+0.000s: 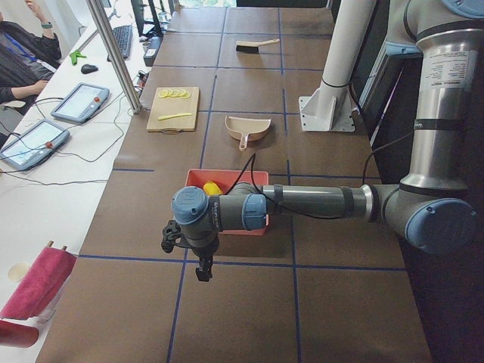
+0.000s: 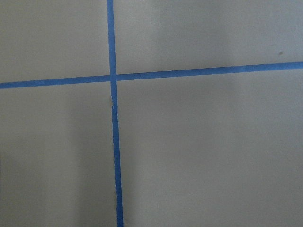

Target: Sweep and dump trash into bin

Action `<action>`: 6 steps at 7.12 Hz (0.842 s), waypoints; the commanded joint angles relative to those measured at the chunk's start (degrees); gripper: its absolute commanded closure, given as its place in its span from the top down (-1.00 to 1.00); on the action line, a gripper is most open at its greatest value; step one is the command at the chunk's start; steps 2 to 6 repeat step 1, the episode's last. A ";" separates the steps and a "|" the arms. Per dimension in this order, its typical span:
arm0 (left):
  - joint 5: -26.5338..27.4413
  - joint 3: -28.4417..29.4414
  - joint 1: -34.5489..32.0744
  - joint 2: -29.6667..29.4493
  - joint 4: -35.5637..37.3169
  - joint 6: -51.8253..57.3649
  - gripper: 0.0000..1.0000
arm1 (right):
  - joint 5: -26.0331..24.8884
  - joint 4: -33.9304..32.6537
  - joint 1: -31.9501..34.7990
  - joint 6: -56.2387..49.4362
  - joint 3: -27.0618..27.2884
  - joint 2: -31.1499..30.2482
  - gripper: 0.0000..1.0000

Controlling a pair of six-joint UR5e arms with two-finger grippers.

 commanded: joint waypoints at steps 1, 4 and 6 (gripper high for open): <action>0.00 0.07 0.00 -0.07 -0.01 0.00 1.00 | 0.00 0.00 0.00 0.00 0.21 0.00 1.00; 0.00 0.07 0.00 -0.07 -0.01 0.00 1.00 | 0.00 0.00 0.00 0.00 0.21 0.00 1.00; 0.00 0.07 0.00 -0.07 -0.01 0.00 1.00 | 0.00 0.00 0.00 0.00 0.21 0.00 1.00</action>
